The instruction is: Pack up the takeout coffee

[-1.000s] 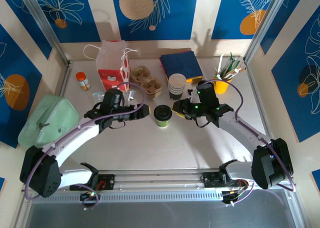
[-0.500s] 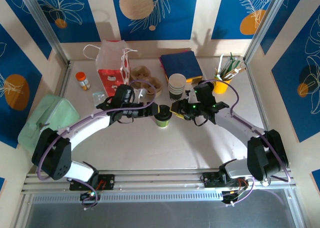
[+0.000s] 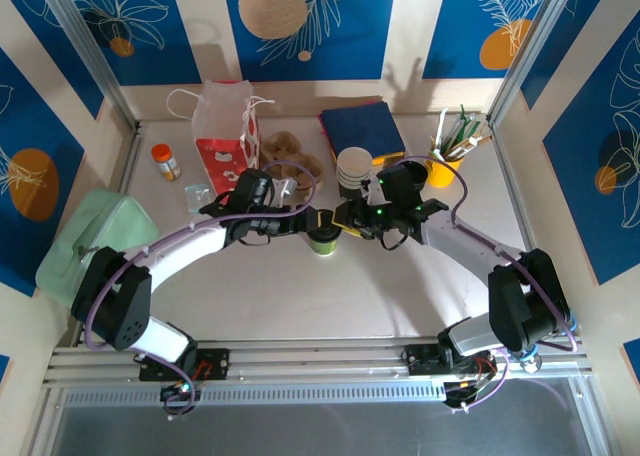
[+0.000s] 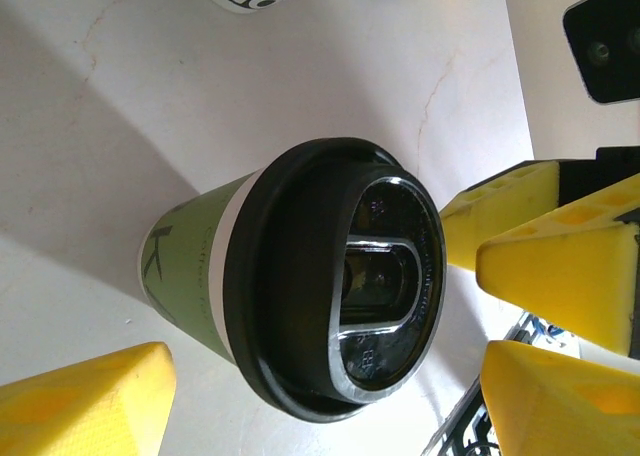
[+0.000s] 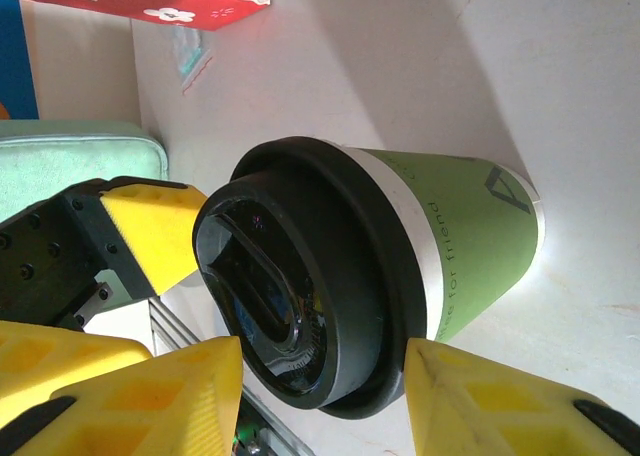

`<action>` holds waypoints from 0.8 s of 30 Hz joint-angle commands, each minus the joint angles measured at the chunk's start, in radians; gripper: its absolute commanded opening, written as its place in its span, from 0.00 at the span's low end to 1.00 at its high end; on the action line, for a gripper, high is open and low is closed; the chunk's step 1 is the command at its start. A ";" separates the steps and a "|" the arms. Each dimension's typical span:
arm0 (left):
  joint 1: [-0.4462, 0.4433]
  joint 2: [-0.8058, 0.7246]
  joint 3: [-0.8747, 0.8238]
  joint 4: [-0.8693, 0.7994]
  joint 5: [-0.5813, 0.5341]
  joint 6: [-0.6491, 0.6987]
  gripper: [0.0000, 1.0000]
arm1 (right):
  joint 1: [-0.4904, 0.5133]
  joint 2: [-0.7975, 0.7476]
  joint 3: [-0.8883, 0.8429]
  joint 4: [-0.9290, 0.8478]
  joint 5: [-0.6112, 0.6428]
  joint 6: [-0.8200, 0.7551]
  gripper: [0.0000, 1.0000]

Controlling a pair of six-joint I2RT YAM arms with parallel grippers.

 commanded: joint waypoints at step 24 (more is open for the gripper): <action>-0.007 0.064 0.034 -0.055 -0.039 0.035 0.72 | 0.023 0.020 0.051 -0.089 0.097 -0.042 0.46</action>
